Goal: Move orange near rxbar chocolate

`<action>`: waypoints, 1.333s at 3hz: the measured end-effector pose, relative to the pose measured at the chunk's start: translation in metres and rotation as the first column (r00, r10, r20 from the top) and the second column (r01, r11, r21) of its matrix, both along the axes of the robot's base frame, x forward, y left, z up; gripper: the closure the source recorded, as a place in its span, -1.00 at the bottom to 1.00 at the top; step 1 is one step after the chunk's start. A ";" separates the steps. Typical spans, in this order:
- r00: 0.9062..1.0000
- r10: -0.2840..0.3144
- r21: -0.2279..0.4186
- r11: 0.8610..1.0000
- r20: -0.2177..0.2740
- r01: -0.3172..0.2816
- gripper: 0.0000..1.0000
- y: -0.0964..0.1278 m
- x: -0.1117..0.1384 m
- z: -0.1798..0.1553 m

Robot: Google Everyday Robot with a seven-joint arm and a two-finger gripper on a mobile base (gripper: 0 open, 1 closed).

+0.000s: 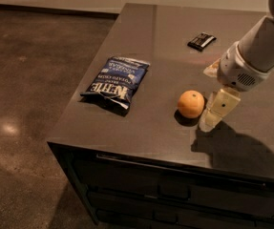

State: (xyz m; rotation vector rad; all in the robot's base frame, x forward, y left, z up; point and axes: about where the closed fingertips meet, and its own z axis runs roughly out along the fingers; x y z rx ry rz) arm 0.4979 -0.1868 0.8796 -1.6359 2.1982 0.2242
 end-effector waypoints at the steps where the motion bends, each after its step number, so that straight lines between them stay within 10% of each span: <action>1: 1.000 0.016 -0.002 1.000 -0.014 -0.016 -1.00 0.005 0.004 -0.011; 2: 0.999 0.023 -0.007 1.000 -0.034 -0.023 -1.00 0.007 0.007 -0.020; 4: 0.997 0.048 0.011 0.999 -0.063 -0.047 -0.16 0.017 0.006 -0.024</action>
Offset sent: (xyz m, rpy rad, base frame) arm 0.0124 0.0069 -0.0314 -0.0112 0.0609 0.0268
